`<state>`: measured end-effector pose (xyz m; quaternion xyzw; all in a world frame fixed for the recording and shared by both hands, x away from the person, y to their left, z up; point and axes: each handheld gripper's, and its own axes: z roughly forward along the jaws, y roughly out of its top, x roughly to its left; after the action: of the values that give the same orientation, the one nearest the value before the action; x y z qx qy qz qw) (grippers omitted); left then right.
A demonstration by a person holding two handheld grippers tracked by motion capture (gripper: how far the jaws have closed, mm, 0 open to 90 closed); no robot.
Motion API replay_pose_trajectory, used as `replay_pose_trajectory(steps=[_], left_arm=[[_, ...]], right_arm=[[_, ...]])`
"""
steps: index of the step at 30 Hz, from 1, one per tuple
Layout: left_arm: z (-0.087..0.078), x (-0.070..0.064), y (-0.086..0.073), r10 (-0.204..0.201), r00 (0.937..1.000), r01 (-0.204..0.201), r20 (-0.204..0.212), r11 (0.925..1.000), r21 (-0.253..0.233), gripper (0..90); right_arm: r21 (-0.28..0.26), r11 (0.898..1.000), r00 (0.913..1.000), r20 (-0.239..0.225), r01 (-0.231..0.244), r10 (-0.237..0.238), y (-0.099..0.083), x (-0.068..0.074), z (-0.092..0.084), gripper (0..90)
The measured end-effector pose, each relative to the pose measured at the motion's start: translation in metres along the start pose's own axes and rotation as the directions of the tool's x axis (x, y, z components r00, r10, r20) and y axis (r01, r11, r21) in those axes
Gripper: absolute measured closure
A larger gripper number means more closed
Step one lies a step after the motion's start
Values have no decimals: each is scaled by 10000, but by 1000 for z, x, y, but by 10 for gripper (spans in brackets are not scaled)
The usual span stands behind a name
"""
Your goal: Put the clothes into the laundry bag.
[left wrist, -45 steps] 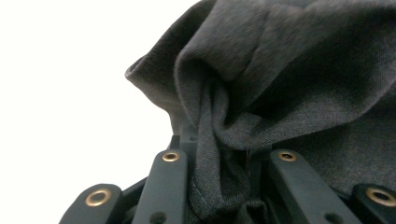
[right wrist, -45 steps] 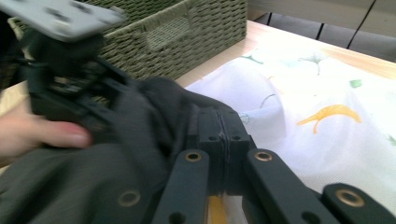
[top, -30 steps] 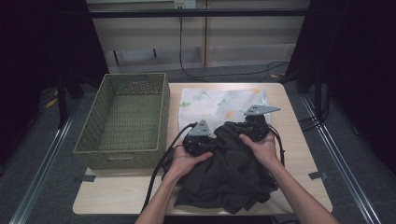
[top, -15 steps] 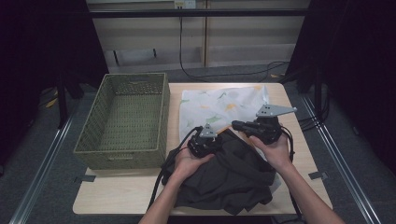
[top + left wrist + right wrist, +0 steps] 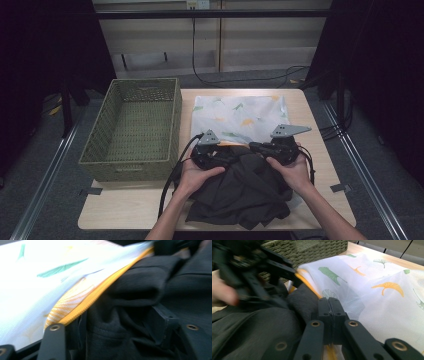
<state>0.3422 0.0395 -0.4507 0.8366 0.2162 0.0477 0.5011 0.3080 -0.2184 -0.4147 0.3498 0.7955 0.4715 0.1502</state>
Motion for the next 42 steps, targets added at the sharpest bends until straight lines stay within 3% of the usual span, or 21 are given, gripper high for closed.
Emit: replay_pose_trajectory(steps=[3,5,10,15,17,19,23,26,27,28,30,32,35,38,40,42], left_arm=[[-10,-10,3,286,9996,-287,-58,9991,-313,274],[-18,-13,6,156,9999,-156,-2,9981,-592,246],[-39,-29,13,598,9980,-566,211,9899,-1299,240],[-34,-50,20,1260,9857,-1104,1121,9845,-1364,239],[-26,-57,21,1292,9806,-1074,1476,9833,-1467,225],[-15,-63,20,1394,9772,-1178,1602,9835,-1375,185],[12,-70,15,1539,9709,-1452,1834,9876,-599,89],[30,-70,8,1692,9743,-1766,1488,9835,379,75],[35,-70,5,1826,9760,-1908,1184,9797,615,146],[37,-69,2,1938,9769,-2006,903,9770,728,280],[37,-66,1,1800,9823,-1837,519,9798,789,524],[34,-61,1,1643,9864,-1645,91,9835,759,679],[29,-54,3,1419,9898,-1406,-148,9878,671,749],[18,-46,7,1035,9922,-990,-700,9929,655,761],[13,-40,10,878,9935,-849,-721,9955,425,764],[10,-37,11,750,9908,-703,-1130,9965,444,765]], right_arm=[[37,10000,10000,82,25,-26,0,2,2,891],[41,10000,9999,112,-37,36,0,1,2,891],[-43,9998,9997,113,-214,215,-3,-4,2,891],[-71,9996,9995,95,-284,284,-2,-5,4,891],[-74,9994,9994,119,-328,329,-2,-5,5,891],[-81,9994,9994,120,-333,334,-2,-6,6,891],[-73,9993,9992,109,-375,376,-2,-5,6,891],[-67,9993,9992,119,-376,377,-3,-7,6,891],[-71,9990,9990,97,-440,440,-3,-7,7,891],[-50,9991,9991,109,-414,415,-3,-7,7,891],[-16,9993,9992,94,-380,380,-4,-6,8,891],[-55,9992,9992,88,-393,394,-3,-6,6,891],[-294,9986,9990,140,-432,436,1,-7,-1,891],[-504,9977,9989,132,-453,461,5,-9,-12,891],[-525,9977,9990,122,-419,426,8,-7,-17,891],[-546,9980,9994,85,-322,327,11,-3,-21,891]])
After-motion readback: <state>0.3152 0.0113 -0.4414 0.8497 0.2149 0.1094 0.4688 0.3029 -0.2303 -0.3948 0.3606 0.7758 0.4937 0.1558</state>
